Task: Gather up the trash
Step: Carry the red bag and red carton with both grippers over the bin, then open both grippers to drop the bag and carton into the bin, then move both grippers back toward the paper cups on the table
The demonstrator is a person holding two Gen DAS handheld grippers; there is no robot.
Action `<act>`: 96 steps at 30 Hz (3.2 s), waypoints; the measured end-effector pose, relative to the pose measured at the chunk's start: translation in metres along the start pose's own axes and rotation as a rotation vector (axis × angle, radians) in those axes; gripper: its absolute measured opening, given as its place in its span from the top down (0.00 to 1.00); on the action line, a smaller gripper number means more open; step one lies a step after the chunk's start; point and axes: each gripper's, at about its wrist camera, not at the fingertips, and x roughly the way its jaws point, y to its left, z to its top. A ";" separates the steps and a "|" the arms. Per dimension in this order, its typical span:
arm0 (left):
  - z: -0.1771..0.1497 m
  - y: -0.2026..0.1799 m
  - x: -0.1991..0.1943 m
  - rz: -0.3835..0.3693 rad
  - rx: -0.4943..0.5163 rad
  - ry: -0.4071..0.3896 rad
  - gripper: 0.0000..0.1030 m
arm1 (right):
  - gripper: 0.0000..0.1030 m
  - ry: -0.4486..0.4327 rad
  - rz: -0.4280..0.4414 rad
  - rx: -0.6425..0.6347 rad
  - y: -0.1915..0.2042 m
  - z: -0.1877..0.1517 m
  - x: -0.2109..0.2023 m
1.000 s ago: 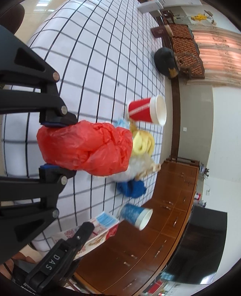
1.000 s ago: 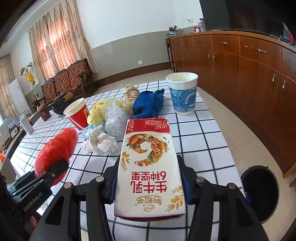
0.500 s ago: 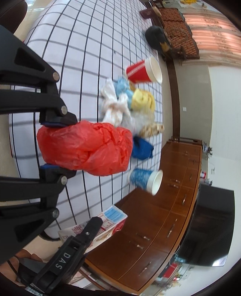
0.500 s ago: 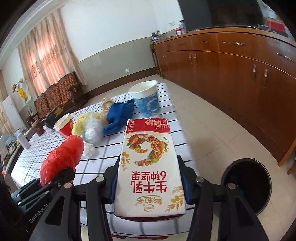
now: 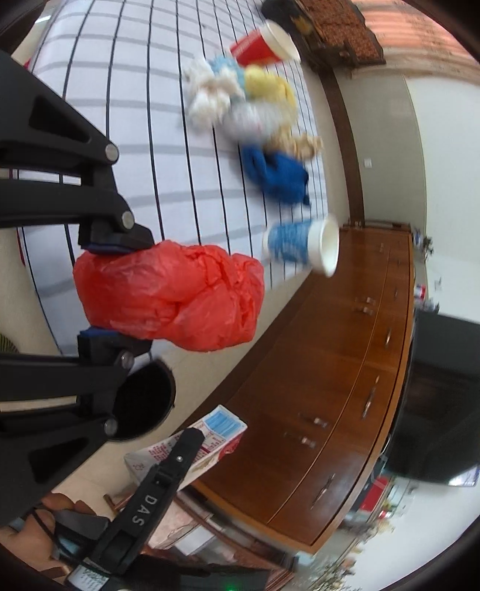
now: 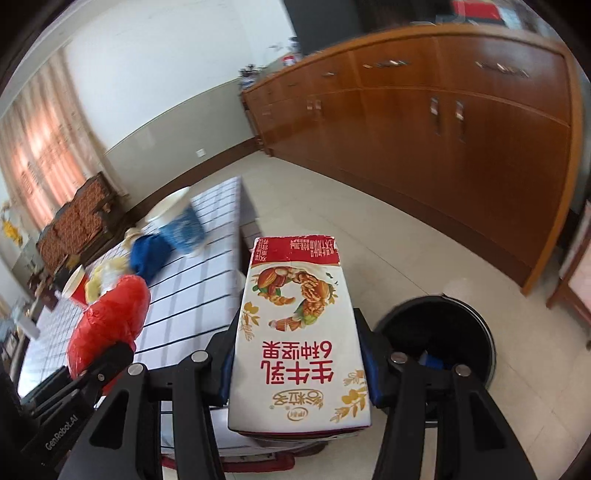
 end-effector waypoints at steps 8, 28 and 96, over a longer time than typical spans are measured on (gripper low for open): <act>0.004 -0.059 0.025 -0.088 0.058 0.053 0.71 | 0.47 0.038 -0.069 0.046 -0.067 0.009 -0.004; -0.035 -0.149 0.125 -0.125 0.116 0.270 0.71 | 0.47 0.231 -0.172 0.152 -0.185 -0.004 0.056; 0.048 0.010 0.016 0.168 -0.001 -0.084 0.25 | 0.21 -0.018 0.000 -0.084 0.003 0.052 0.046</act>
